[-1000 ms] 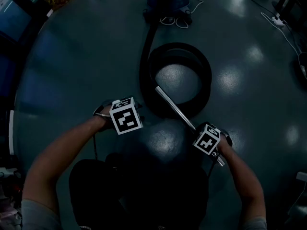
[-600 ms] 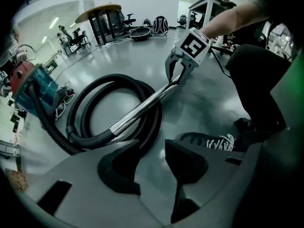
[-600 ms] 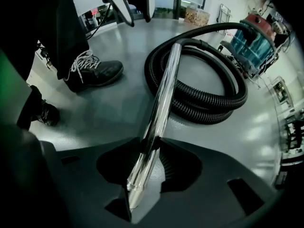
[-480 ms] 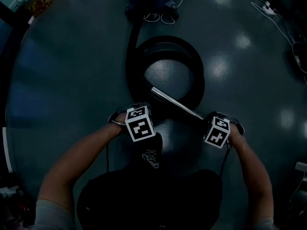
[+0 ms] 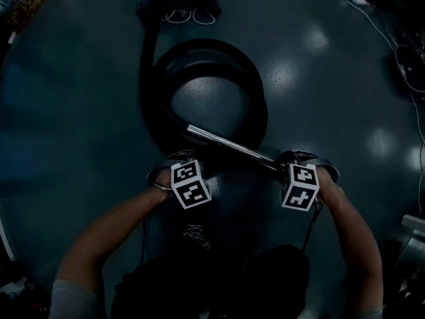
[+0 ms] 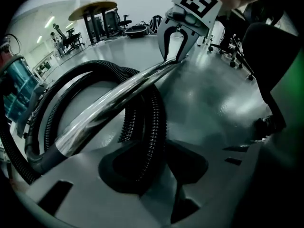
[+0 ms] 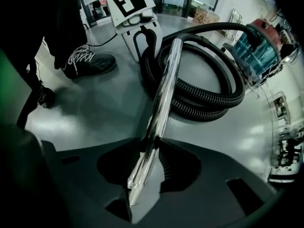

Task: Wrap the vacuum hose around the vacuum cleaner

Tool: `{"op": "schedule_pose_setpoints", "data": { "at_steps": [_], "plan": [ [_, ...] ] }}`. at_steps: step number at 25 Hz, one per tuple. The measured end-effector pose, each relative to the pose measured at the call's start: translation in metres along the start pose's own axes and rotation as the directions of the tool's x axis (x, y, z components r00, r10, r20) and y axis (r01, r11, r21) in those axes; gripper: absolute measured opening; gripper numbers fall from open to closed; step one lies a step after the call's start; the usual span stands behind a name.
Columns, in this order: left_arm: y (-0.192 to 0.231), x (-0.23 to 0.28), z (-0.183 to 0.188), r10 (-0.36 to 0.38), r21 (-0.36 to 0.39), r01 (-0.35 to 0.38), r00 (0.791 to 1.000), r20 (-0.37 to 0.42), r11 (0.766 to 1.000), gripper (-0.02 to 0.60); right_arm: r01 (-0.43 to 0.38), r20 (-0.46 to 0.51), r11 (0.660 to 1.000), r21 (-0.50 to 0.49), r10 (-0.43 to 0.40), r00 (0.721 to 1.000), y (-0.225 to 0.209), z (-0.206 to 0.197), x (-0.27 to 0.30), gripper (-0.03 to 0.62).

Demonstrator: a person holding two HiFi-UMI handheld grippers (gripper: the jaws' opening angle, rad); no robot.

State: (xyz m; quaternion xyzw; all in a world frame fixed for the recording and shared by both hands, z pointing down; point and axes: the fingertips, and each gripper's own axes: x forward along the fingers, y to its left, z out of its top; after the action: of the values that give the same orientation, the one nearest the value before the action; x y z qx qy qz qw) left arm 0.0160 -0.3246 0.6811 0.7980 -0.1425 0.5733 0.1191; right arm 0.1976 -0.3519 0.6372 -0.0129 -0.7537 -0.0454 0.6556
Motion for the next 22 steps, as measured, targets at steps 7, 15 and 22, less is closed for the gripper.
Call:
{"op": "schedule_pose_setpoints", "data": {
  "at_steps": [7,15,22],
  "plan": [
    [0.040,0.000,0.032,0.014,-0.091,-0.010,0.999,0.044,0.996,0.169,0.105,-0.023,0.994,-0.017,-0.106,0.994,-0.060,-0.010,-0.009,0.110],
    [0.097,-0.003,0.058,0.013,-0.161,0.003,0.995,0.103,0.987,0.169,0.149,-0.091,0.988,-0.046,-0.152,0.984,-0.134,-0.005,-0.008,0.095],
    [0.152,0.001,0.071,0.023,-0.251,0.024,0.983,0.180,0.968,0.169,0.240,-0.123,0.971,0.025,-0.235,0.964,-0.218,0.004,-0.001,0.064]
  ]
}}
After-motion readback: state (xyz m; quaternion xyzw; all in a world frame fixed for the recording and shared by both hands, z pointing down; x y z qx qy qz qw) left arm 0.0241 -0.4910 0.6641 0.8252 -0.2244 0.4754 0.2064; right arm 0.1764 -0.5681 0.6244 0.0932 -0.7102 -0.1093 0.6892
